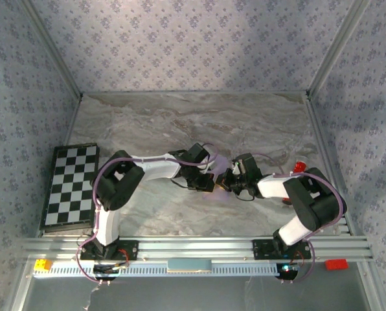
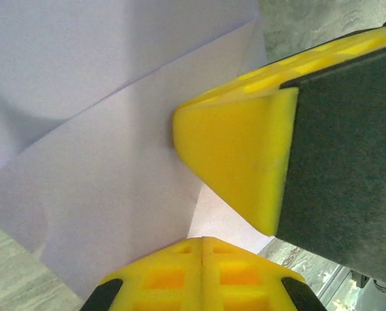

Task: Fold a paper plane with a square sheet of paper (pick it up from the middle)
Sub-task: Fold the triangle a second time at the center of the table.

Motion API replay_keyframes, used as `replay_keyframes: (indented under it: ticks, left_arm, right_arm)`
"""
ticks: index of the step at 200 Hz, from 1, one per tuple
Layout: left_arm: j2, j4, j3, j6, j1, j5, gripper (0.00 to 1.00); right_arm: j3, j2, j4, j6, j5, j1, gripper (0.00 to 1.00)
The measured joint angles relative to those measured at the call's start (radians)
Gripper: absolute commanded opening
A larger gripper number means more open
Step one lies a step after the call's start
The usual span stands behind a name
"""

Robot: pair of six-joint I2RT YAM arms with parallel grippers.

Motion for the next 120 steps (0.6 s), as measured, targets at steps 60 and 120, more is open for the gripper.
replay_keyframes:
  ticks: [60, 120]
  left_arm:
    - [-0.001, 0.003, -0.025, 0.022, 0.000, -0.019, 0.00]
    - [-0.040, 0.036, -0.080, 0.030, 0.000, -0.032, 0.00]
  right_arm:
    - [0.000, 0.000, 0.000, 0.000, 0.000, 0.000, 0.00]
    - [0.000, 0.001, 0.000, 0.000, -0.002, -0.003, 0.00]
